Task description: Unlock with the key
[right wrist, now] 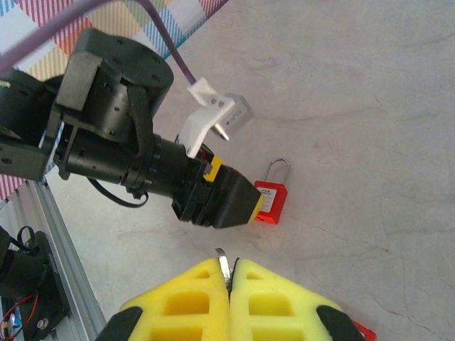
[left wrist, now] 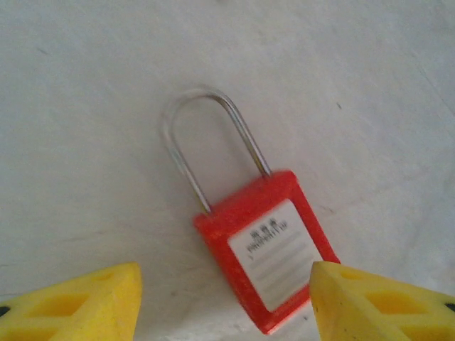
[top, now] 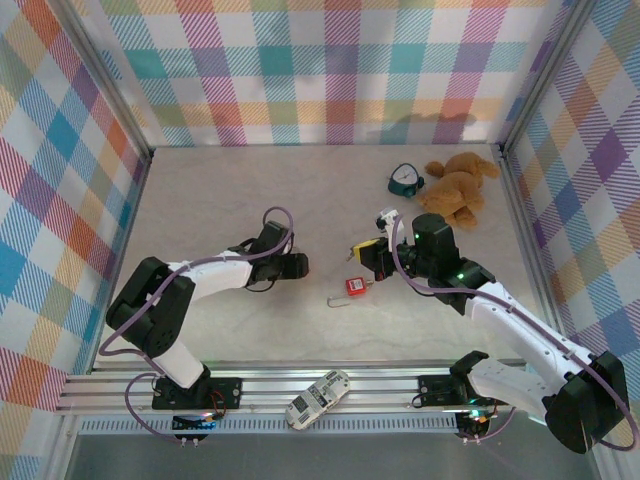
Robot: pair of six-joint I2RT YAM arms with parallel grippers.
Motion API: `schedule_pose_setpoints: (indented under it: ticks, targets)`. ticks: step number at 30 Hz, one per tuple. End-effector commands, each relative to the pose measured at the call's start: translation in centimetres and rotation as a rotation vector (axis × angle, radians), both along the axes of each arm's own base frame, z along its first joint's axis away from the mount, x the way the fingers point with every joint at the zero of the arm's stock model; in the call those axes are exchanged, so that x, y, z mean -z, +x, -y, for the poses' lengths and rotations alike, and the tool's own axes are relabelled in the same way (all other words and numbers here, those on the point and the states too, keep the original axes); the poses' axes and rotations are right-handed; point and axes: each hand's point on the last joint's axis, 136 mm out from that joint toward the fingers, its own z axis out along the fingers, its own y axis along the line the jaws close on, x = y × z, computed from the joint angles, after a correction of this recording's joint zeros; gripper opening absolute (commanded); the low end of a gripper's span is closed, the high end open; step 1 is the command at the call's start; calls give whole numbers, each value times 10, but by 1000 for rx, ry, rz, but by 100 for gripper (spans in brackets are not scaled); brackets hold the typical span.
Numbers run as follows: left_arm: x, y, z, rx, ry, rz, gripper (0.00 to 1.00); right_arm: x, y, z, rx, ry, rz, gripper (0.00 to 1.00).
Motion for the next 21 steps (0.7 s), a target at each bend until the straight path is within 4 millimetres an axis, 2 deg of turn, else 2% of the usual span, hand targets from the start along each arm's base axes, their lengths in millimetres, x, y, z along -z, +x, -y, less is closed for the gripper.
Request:
schedule_pose_setpoints:
  ticks: [1, 4, 11, 15, 21]
  targets:
    - [-5, 8, -19, -88, 111, -21, 63, -5, 2, -1, 5, 5, 17, 3]
    - [-1, 7, -12, -91, 122, -74, 63, -5, 3, -1, 10, 5, 22, 3]
    - [-17, 16, -5, -90, 160, -57, 65, -10, 2, 0, 5, 5, 42, 3]
    - [-7, 15, 0, -82, 160, -107, 65, -10, 1, 0, 4, 11, 47, 3]
    - [9, 2, 16, -56, 120, -158, 65, -6, 0, 2, 9, 10, 51, 3]
